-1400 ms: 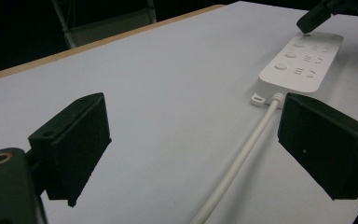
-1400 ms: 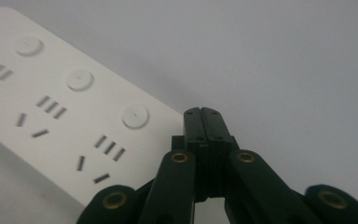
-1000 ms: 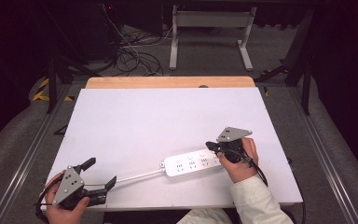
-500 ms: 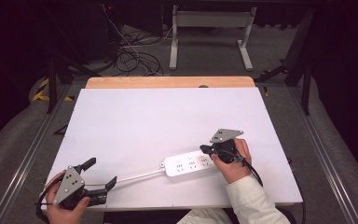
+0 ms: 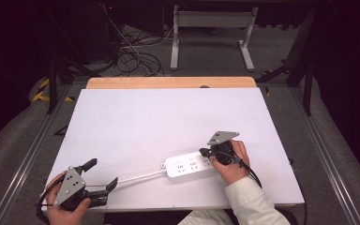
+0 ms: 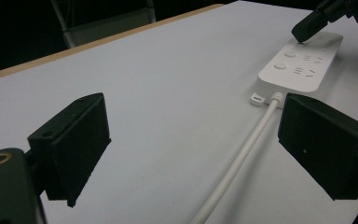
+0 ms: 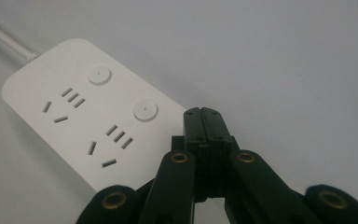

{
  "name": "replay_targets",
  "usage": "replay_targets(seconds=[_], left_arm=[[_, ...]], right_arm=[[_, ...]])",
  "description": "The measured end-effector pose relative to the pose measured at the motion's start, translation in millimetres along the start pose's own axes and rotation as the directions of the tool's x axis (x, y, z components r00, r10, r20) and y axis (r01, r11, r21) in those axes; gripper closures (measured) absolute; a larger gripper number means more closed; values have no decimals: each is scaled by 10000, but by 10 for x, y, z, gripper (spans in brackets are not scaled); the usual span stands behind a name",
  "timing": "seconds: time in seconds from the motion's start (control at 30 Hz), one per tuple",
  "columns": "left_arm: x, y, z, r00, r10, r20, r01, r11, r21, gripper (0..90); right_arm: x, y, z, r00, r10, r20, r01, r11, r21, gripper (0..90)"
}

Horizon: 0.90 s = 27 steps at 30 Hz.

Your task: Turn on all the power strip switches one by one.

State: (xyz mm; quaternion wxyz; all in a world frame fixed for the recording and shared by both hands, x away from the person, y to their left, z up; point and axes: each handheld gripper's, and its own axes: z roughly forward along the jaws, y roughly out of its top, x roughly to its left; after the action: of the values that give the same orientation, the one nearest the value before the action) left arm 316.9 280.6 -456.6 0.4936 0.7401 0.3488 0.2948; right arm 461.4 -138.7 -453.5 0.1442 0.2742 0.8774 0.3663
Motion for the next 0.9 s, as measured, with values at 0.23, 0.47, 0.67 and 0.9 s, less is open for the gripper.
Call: replay_targets(seconds=[0.23,0.47,0.67,0.9], left_arm=[[1,2,4,9999,106,10,-106,9999,19,93],[-11,2,7,10000,56,36,-56,10000,32,93],[-2,4,6,9999,141,-24,-141,9999,15,93],[-6,4,2,10000,80,1,-80,10000,11,93]], right_arm=[[13,-10,18,9996,-183,219,181,9998,109,900],[-6,-11,28,9999,-169,35,168,9997,175,900],[11,-8,38,9996,-255,132,252,9993,267,900],[4,-9,41,9996,-244,114,240,9992,323,900]])
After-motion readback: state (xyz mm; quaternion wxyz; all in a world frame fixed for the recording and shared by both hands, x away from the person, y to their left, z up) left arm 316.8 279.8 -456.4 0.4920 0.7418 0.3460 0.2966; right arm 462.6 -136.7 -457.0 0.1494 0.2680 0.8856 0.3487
